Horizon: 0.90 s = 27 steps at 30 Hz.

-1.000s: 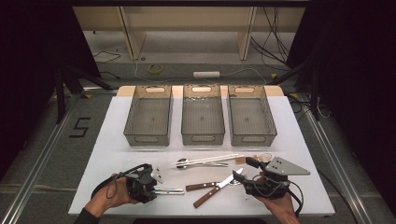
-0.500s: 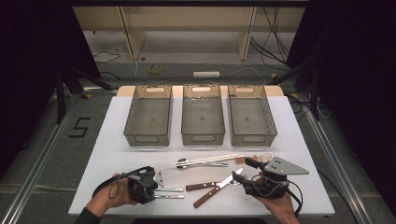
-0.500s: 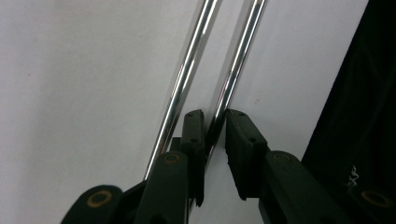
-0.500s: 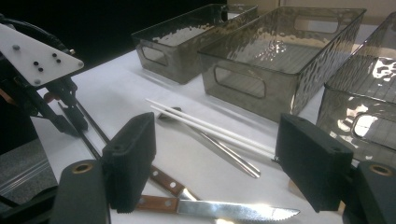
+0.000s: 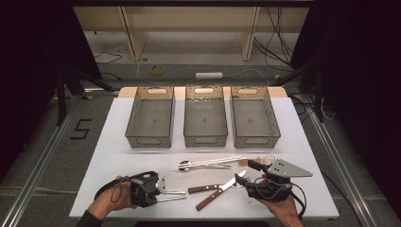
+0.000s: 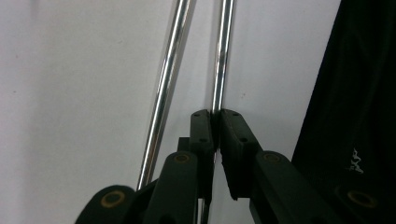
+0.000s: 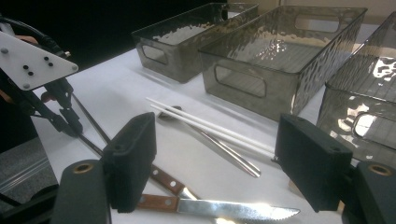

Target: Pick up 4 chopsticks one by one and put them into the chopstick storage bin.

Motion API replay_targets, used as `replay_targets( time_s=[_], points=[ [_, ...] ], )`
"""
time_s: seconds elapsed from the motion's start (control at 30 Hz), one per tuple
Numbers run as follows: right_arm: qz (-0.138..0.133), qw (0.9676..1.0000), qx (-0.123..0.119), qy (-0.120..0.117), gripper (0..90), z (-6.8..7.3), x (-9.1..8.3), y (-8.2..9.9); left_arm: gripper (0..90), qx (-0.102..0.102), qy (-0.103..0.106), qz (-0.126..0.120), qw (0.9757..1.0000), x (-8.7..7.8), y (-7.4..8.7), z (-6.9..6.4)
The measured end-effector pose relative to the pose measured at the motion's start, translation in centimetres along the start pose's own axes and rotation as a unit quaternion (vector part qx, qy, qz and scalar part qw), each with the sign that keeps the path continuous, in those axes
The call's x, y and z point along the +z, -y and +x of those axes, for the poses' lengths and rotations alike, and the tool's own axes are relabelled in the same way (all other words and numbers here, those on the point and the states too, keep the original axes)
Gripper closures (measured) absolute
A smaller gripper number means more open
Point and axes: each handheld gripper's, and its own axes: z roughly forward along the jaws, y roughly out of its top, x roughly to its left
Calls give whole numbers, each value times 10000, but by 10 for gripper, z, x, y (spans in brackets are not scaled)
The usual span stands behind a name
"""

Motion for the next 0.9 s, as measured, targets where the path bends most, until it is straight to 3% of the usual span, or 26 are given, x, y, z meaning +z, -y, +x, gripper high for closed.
replay_targets(
  time_s=[0.3, 0.6, 0.77, 0.9],
  points=[
    [16, 10000, -26, -7, 305, 0, 1, 0, 843, 137, 18, 15, 9999, -1, 0, 0],
    [30, 10000, -22, -16, 306, 1, 1, 0, 845, -26, 31, -65, 10000, -11, 0, -1],
    [26, 10000, -10, -12, 306, 0, 1, 0, 846, -397, -35, -365, 9985, -21, 0, 3],
    [23, 10000, -9, -17, 306, 1, 1, 0, 847, -785, -48, -685, 9945, -27, 2, 6]
  ],
)
